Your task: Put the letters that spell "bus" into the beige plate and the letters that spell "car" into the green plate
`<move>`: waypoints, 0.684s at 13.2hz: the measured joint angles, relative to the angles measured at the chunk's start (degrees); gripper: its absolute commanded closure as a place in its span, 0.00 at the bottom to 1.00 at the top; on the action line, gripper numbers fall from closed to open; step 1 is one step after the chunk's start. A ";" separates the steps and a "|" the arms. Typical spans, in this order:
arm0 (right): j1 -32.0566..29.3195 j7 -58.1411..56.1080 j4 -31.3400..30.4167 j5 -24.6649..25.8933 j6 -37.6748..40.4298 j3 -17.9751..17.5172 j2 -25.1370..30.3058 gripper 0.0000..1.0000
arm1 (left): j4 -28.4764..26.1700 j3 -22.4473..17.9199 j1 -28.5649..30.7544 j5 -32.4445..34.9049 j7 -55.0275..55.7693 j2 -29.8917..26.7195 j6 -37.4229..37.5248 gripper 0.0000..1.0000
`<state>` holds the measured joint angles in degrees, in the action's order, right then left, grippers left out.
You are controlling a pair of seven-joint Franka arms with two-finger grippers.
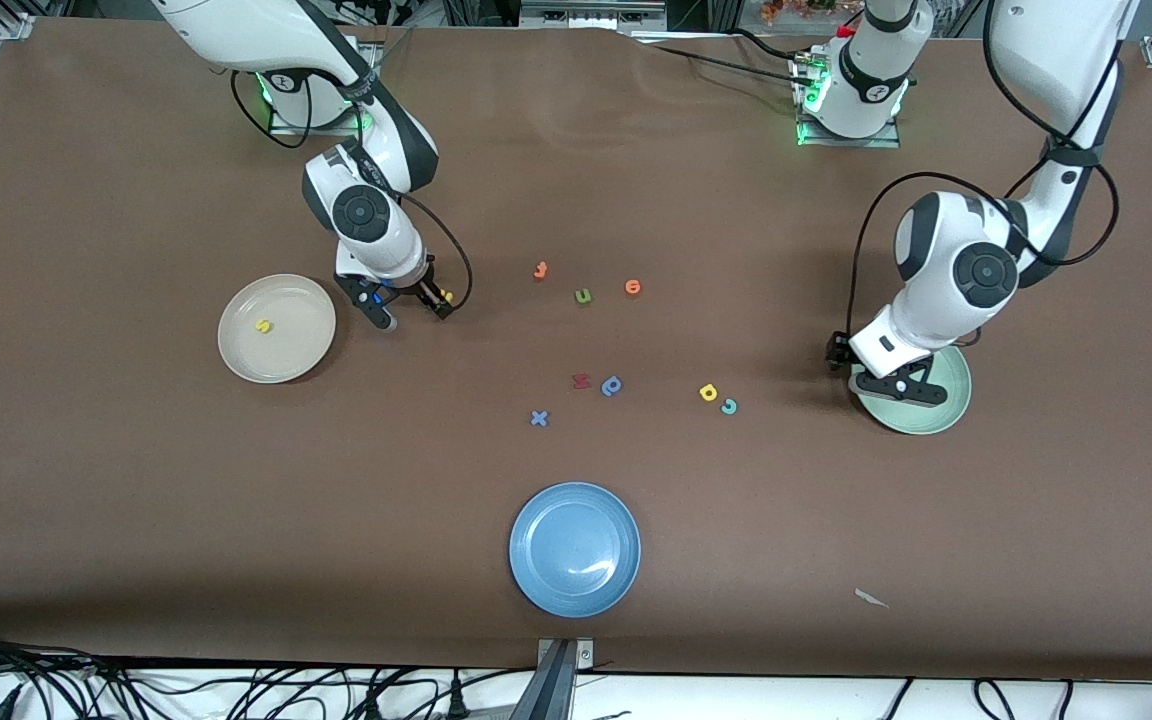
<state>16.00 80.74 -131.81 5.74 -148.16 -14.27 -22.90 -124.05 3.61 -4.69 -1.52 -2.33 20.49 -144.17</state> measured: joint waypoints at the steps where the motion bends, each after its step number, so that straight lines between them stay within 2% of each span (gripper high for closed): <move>1: 0.00 0.00 -0.01 0.00 -0.05 0.00 0.01 0.40 | 0.21 0.44 -0.23 -1.41 0.00 0.64 -0.75 0.26; 5: 0.00 0.02 -0.01 0.00 -0.71 -0.02 0.15 0.62 | 1.97 2.70 -3.96 -4.05 2.45 3.42 -3.29 0.26; 9: 0.00 0.02 0.00 0.00 -0.84 -0.04 0.20 0.84 | 8.26 3.85 -8.94 -4.06 9.01 7.96 -4.40 0.26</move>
<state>16.00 80.76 -131.81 5.74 -149.00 -14.31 -22.70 -115.79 7.46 -13.62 -5.58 6.68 28.46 -148.56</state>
